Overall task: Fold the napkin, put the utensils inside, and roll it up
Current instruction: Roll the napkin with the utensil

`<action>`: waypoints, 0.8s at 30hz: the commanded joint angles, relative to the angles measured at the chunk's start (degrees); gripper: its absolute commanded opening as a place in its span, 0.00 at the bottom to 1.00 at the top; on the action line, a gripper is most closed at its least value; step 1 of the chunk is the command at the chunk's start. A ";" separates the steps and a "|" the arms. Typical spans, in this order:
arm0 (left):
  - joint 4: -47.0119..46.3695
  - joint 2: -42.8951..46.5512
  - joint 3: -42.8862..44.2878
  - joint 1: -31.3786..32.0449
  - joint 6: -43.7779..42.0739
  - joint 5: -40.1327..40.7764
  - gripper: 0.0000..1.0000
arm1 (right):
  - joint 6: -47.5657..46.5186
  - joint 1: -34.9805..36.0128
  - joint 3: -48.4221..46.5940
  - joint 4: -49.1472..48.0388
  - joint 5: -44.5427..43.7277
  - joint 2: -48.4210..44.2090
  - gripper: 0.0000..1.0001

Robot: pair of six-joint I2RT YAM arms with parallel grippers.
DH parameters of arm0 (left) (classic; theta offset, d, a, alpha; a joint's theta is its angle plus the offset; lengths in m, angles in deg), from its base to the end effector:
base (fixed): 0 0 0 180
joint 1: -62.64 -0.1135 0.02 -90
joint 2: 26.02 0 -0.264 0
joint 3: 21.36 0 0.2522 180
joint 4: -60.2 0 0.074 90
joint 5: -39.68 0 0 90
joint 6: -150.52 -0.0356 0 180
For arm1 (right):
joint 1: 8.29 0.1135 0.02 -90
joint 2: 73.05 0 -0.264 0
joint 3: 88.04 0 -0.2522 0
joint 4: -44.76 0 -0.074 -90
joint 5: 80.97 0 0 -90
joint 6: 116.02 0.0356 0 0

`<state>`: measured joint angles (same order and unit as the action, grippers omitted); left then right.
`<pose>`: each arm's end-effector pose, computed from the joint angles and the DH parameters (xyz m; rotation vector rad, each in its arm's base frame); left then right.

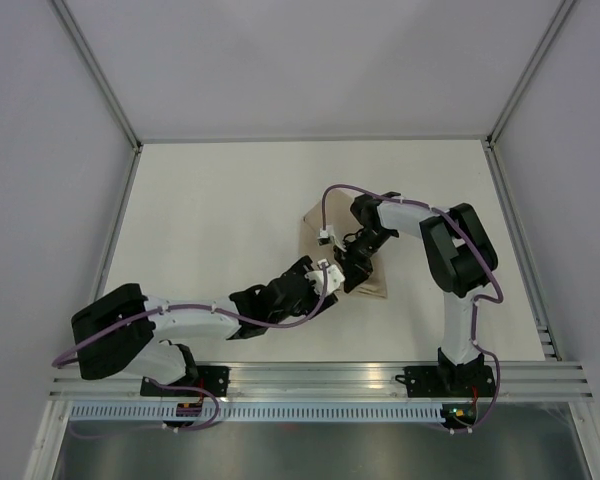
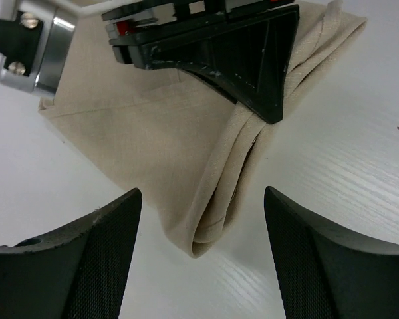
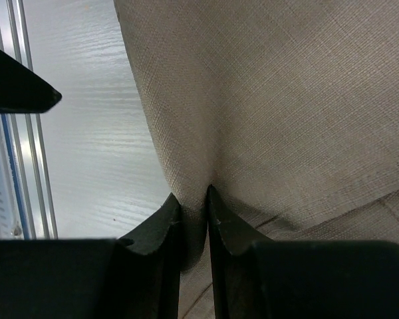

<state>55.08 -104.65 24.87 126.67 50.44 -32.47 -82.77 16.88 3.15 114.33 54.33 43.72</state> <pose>0.1310 -0.2441 0.1877 1.0650 1.7320 -0.2763 0.3048 0.1712 0.1328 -1.7843 2.1732 1.1790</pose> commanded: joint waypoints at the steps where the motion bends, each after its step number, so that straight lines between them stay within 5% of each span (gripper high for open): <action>1: -4.94 -2.05 2.69 1.71 -6.78 -0.53 0.80 | -2.31 -0.12 2.19 0.88 -7.94 4.87 0.15; 24: -5.65 -20.33 10.33 4.79 -19.27 -1.94 0.83 | -0.90 -0.65 1.22 0.17 -8.21 6.80 0.13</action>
<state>52.07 -123.62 33.20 131.20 34.35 -34.33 -81.07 16.22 2.24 118.13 55.82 45.84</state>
